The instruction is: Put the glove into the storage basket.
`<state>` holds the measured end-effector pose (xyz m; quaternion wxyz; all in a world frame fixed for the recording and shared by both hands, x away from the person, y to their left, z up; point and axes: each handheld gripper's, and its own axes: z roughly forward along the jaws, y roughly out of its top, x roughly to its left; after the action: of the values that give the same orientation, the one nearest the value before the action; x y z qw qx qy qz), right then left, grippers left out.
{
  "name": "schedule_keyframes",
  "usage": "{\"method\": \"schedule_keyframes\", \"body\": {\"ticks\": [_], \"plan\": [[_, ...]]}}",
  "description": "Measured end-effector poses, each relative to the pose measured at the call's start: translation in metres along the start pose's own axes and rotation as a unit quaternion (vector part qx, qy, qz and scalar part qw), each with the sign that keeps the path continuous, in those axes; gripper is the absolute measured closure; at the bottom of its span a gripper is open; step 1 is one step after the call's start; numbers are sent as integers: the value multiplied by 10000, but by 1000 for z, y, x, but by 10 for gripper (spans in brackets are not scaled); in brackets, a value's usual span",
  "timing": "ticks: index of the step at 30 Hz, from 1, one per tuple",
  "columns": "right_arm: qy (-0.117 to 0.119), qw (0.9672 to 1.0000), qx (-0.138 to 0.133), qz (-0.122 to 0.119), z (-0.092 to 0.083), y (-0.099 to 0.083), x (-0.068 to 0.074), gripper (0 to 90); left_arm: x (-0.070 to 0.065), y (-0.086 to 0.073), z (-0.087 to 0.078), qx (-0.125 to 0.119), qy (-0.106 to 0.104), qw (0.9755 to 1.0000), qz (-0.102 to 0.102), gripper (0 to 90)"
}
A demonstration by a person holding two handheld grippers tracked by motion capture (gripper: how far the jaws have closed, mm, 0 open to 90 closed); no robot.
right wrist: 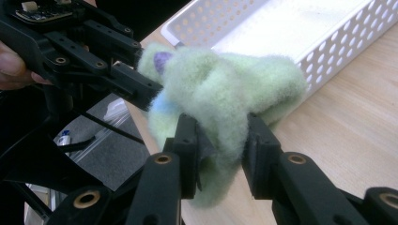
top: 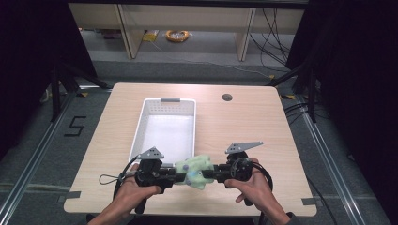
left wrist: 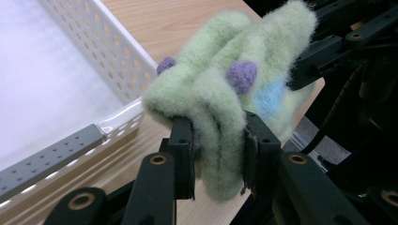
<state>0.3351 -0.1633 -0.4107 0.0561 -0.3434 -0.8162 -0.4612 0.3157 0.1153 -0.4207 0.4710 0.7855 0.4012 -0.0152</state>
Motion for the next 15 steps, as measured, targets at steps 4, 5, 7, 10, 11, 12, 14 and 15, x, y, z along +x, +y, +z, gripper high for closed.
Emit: {"method": "schedule_keyframes", "body": {"ticks": [4,5,7,10,11,12,14,15], "plan": [[5,10000,72,61,1,5,2,705,0,2,-3,-32,50,10000,-18,687],[70,10000,16,-49,2,6,0,705,1,2,-3,-37,48,10000,-27,687],[45,10000,8,-23,3,7,1,705,2,3,-5,-34,27,10000,-23,686],[48,10000,53,-20,3,10,2,706,1,4,-6,-44,97,9999,1,687],[39,10000,50,-38,4,12,2,705,2,5,-7,-24,58,10000,-6,687],[49,10000,48,-64,4,13,2,705,2,6,-7,-76,114,9999,-21,687],[56,9999,107,80,4,15,5,705,4,8,-9,-60,113,9999,-17,686],[16,10000,74,-30,5,17,4,705,5,9,-10,-85,126,9999,-41,686]]}}
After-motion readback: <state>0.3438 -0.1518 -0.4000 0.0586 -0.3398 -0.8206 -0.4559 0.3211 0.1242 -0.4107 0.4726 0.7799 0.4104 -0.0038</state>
